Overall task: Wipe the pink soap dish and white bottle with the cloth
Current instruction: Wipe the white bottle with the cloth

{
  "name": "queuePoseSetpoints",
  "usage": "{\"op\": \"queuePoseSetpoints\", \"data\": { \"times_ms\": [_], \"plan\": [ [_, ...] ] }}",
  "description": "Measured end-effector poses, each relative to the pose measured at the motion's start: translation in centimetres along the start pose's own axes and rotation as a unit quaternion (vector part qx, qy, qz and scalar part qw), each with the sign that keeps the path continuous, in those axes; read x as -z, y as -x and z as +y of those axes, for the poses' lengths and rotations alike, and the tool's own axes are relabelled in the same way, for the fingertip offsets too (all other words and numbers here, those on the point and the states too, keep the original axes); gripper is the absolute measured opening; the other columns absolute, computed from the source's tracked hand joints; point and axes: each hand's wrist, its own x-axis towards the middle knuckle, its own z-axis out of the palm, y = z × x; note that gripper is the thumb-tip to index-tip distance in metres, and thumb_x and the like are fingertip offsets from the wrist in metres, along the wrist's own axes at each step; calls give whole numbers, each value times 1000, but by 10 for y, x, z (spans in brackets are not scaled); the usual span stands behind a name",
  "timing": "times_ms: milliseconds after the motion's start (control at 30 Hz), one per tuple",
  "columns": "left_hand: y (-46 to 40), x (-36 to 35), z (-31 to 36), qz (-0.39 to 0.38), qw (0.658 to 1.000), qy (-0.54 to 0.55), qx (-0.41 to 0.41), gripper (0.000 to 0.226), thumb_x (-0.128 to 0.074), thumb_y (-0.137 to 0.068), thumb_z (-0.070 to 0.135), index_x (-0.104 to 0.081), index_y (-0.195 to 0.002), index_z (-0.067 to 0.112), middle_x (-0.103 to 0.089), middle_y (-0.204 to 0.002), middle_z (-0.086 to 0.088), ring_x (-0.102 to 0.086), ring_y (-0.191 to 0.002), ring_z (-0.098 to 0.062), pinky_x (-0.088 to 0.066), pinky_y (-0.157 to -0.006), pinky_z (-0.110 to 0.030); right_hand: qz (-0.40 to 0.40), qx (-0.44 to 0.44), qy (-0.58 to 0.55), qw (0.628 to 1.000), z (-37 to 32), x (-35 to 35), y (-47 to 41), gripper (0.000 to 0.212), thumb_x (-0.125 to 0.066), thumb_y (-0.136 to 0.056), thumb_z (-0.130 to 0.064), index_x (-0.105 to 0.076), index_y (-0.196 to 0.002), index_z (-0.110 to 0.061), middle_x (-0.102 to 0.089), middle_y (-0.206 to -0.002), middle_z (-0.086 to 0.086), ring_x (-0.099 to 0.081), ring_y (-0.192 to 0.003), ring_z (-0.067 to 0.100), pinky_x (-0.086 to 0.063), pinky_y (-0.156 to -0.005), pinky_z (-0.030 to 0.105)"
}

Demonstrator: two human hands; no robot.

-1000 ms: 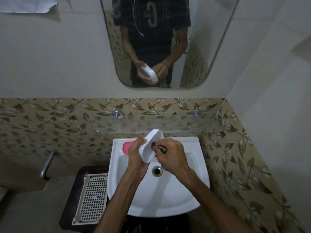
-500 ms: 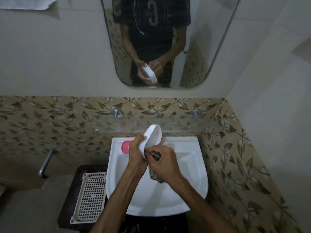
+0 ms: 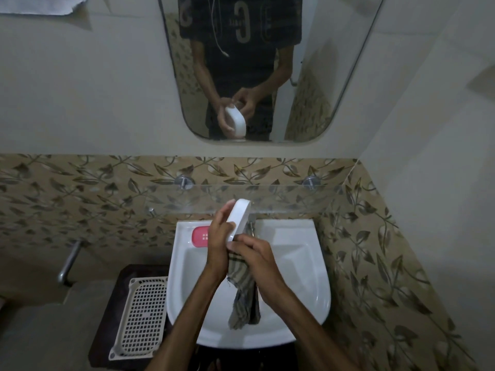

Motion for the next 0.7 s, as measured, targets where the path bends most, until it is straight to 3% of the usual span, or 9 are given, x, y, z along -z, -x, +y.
{"op": "queuePoseSetpoints", "data": {
  "times_ms": [33,133,233,300,367,433,533,633,700],
  "plan": [
    [-2,1,-2,-17,1000,-18,-14,64,-51,-84,27,-53,-143,1,-62,-136,-9,-64,-111,5,-52,-85,-14,-1,14,-12,1000,0,-1,1,18,-69,-88,-23,-79,-95,-9,-80,-94,10,-76,-95,29,-60,-88,40],
    [3,6,-8,-26,999,-28,19,60,-49,-87,28,-55,-143,8,-68,-132,-8,-68,-114,-10,-56,-91,-25,24,87,33,995,2,0,1,7,-74,-89,-12,-78,-94,-9,-79,-92,9,-75,-89,28,-60,-84,42],
    [8,15,-5,-29,990,17,135,71,-66,-80,48,-60,-137,7,-81,-99,-5,-78,-91,-16,-62,-73,-27,32,206,200,957,5,9,0,13,-74,-91,-18,-79,-100,-11,-78,-96,1,-73,-88,17,-62,-80,38],
    [6,24,2,-34,973,90,210,76,-75,-79,57,-62,-136,10,-76,-117,-20,-74,-110,-34,-63,-90,-47,1,296,342,892,6,18,-1,14,-74,-91,-19,-78,-102,-12,-72,-94,1,-67,-82,16,-58,-70,35],
    [0,33,12,-51,949,160,266,72,-68,-88,62,-62,-141,15,-66,-136,-27,-61,-129,-48,-47,-109,-62,-38,336,427,838,4,24,-1,13,-72,-91,-15,-77,-102,-11,-66,-90,3,-62,-77,20,-54,-63,36],
    [-4,38,20,-87,929,187,307,75,-61,-89,70,-65,-139,15,-61,-138,-27,-57,-130,-46,-42,-107,-61,-72,344,469,810,1,28,-1,15,-70,-91,-12,-77,-104,-12,-64,-89,4,-61,-75,23,-53,-59,36],
    [-5,39,29,-118,912,178,350,81,-70,-79,72,-70,-132,11,-62,-127,-26,-57,-118,-42,-44,-97,-58,-107,329,509,788,-1,31,1,17,-65,-93,-13,-76,-106,-13,-61,-91,5,-61,-76,26,-52,-57,39],
    [-4,40,34,-125,913,140,362,84,-83,-64,63,-70,-130,12,-65,-117,-21,-59,-105,-40,-51,-90,-58,-131,304,548,768,0,33,1,21,-59,-96,-13,-75,-109,-13,-59,-96,8,-62,-80,31,-53,-61,43],
    [-1,38,34,-106,913,143,367,77,-79,-69,53,-65,-131,11,-63,-114,-19,-59,-100,-37,-51,-85,-51,-147,283,551,771,2,36,3,25,-58,-98,-17,-75,-116,-16,-60,-104,8,-63,-84,31,-54,-66,43]
  ]
}}
